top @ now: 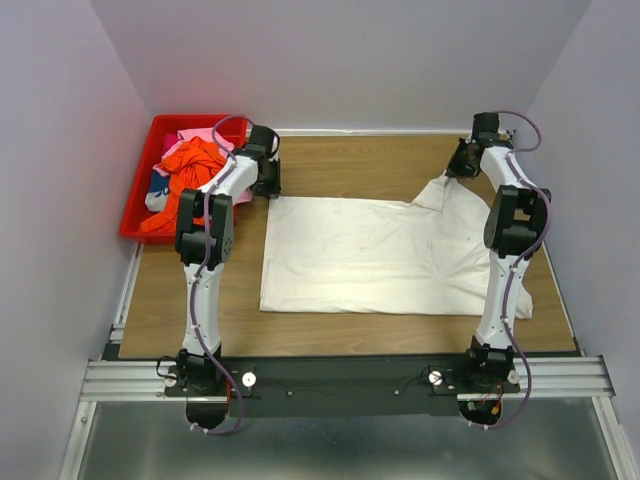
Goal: Fold and stack the t-shirts
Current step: Fold the tshirt
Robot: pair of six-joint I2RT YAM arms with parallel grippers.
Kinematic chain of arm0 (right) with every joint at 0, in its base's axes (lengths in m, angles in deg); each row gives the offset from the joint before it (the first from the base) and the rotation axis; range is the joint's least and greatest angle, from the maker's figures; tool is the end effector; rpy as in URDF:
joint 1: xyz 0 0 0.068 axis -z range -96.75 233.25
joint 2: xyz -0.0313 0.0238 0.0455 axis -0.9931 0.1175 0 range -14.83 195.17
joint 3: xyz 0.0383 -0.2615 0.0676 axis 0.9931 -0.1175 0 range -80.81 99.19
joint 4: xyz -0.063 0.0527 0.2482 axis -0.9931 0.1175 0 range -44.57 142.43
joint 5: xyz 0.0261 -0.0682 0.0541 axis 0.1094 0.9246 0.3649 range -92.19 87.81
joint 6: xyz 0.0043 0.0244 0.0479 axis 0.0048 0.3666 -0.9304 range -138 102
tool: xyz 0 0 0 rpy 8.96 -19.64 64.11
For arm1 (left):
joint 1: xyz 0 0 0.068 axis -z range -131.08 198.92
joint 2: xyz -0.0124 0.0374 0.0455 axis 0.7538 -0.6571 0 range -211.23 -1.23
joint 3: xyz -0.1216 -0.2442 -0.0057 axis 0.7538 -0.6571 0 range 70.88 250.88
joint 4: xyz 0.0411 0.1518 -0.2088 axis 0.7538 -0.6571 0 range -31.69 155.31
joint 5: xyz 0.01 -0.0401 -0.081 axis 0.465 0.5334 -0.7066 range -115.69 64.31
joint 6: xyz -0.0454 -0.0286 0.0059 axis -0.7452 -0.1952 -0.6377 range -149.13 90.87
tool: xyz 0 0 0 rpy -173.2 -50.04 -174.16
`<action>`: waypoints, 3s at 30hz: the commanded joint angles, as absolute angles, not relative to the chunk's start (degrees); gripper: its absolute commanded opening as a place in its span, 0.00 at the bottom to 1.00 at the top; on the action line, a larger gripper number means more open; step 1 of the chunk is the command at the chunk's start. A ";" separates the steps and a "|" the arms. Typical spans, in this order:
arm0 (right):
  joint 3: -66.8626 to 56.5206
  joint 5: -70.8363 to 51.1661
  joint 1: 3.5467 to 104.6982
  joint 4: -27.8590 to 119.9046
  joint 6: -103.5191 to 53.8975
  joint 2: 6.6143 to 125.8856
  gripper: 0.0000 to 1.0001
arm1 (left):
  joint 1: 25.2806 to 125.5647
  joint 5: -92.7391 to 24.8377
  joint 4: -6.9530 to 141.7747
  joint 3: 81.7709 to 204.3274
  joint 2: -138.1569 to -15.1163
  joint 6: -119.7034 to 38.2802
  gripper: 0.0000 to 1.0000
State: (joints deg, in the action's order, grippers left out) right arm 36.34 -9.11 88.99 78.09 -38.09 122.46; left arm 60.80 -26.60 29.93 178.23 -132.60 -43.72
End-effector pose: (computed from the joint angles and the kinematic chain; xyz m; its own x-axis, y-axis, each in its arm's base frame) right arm 0.5284 -0.0489 0.1774 -0.7351 0.4165 -0.5349 0.2974 0.9071 0.2977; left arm 0.4877 -0.1032 0.1723 -0.8690 -0.0746 -0.4892 -0.0053 0.9899 -0.1416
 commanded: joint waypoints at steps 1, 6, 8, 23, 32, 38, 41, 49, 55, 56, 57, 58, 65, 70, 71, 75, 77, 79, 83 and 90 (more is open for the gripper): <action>34.86 -9.58 89.23 78.30 -38.65 119.73 0.00 | 61.23 -25.43 29.54 179.51 -135.00 -43.28 0.37; 34.33 -9.75 89.23 78.30 -38.74 119.12 0.01 | 61.32 -28.58 30.50 179.87 -135.97 -42.58 0.19; 34.42 -9.67 89.23 78.30 -38.91 118.94 0.00 | 61.32 -30.34 30.85 179.86 -136.32 -42.58 0.10; 42.85 -10.54 92.74 78.56 -43.74 119.11 0.00 | 61.23 -41.42 37.44 190.47 -138.16 -44.86 0.00; 57.35 -12.83 93.53 78.56 -45.68 125.18 0.00 | 59.74 -48.87 46.84 199.99 -141.50 -50.22 0.00; 55.70 -13.18 93.62 78.39 -46.47 121.42 0.01 | 59.56 -50.65 48.61 196.67 -139.93 -48.31 0.00; 48.59 -13.36 93.62 78.39 -46.12 115.44 0.01 | 59.47 -49.69 48.87 191.13 -136.60 -45.66 0.00; 25.74 -11.78 93.62 79.00 -45.33 96.99 0.00 | 59.29 -41.61 45.53 180.93 -130.52 -42.67 0.00; 11.93 -10.98 93.62 80.93 -47.17 86.70 0.00 | 59.21 -34.93 42.37 176.18 -127.00 -41.88 0.00; 10.53 -10.90 93.62 81.20 -47.52 84.33 0.00 | 59.21 -34.13 41.93 175.56 -126.65 -41.79 0.00; 7.99 -10.90 93.62 81.55 -47.61 83.35 0.00 | 59.21 -33.26 41.67 175.04 -125.87 -41.79 0.00; 6.57 -10.90 93.62 82.16 -47.79 82.39 0.00 | 59.21 -32.90 41.75 174.60 -125.34 -41.61 0.00; -3.45 -10.55 93.62 84.36 -48.76 74.74 0.00 | 59.21 -34.12 41.93 169.59 -122.17 -41.44 0.00; -6.62 -9.58 93.62 85.76 -49.20 70.34 0.00 | 59.21 -35.00 42.63 165.90 -118.92 -41.26 0.00; -7.06 -9.49 93.62 86.03 -49.20 69.99 0.00 | 59.21 -35.27 42.63 164.85 -118.57 -41.26 0.00; -8.29 -8.96 93.62 87.35 -48.85 68.23 0.00 | 59.21 -35.45 42.63 161.33 -115.67 -41.17 0.00; -9.08 -8.96 93.62 87.96 -48.67 67.09 0.00 | 59.21 -35.27 42.72 158.96 -114.70 -41.35 0.00; -10.75 -8.52 93.62 88.67 -48.50 66.47 0.00 | 59.21 -35.53 42.72 157.46 -113.56 -41.44 0.00; -14.79 -6.68 93.62 89.81 -48.14 64.54 0.00 | 59.29 -35.88 42.46 153.68 -111.98 -42.40 0.18; -18.41 0.53 93.62 89.11 -46.65 64.19 0.61 | 61.66 -34.92 43.25 153.58 -110.12 -43.28 0.53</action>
State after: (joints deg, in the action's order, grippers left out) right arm -18.31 -4.46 93.64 88.72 -47.86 65.15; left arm 59.84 -35.47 42.48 151.96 -112.27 -43.18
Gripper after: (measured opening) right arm 0.548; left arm 0.512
